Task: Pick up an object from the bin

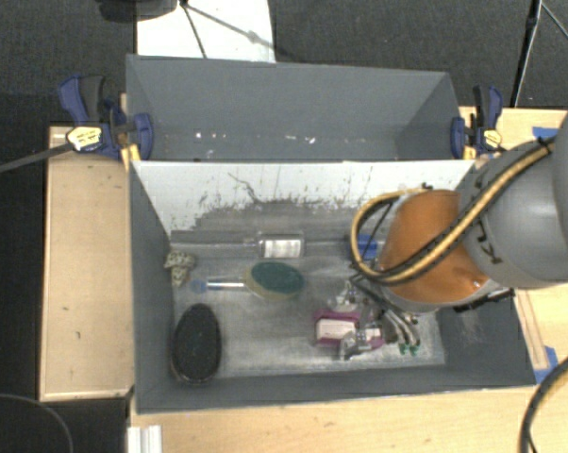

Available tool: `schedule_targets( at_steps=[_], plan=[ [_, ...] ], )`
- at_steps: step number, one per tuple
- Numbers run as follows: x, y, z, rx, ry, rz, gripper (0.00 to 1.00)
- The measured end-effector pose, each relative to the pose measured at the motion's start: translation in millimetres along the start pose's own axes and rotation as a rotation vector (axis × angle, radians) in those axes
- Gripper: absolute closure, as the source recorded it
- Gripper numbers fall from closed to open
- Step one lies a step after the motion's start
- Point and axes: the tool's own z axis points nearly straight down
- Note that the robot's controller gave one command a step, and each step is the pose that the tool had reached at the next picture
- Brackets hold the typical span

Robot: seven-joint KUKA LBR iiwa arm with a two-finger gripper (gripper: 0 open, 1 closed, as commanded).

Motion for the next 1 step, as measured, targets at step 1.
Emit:
schedule_targets(
  at_steps=[1],
  plan=[
    [-4.0, 0.1, -101.6, 0.001, 0.011, -0.006, 1.0]
  ],
)
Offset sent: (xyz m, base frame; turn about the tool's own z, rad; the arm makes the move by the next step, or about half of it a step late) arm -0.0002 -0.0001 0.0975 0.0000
